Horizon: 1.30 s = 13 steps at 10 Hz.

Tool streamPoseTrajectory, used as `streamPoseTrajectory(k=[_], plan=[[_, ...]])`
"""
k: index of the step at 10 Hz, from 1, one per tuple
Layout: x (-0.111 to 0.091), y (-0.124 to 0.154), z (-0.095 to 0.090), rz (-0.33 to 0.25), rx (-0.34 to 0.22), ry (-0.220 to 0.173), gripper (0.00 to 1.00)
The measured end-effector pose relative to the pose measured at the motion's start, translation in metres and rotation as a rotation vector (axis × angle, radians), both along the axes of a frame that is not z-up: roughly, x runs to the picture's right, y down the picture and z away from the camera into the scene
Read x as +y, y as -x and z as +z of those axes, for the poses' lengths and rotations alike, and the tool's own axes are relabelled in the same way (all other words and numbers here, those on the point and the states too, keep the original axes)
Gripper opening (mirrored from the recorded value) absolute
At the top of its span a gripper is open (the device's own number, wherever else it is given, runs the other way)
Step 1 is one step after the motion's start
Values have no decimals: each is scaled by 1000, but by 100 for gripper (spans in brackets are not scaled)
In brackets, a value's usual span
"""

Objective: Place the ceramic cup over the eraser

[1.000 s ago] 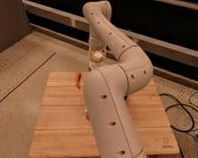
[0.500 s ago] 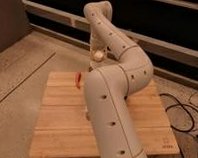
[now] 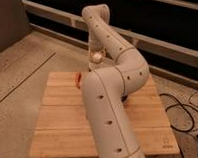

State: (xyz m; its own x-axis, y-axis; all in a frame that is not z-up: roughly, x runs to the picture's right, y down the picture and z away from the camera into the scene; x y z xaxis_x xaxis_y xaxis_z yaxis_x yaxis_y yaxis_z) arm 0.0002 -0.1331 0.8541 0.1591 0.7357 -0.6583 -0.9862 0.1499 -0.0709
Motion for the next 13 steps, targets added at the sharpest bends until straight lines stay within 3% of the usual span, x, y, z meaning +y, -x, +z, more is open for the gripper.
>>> streamPoseTrajectory(k=[3,13], plan=[[7,2,10,-10,-10,19,0],[7,5,15,-10,-27,10,0]])
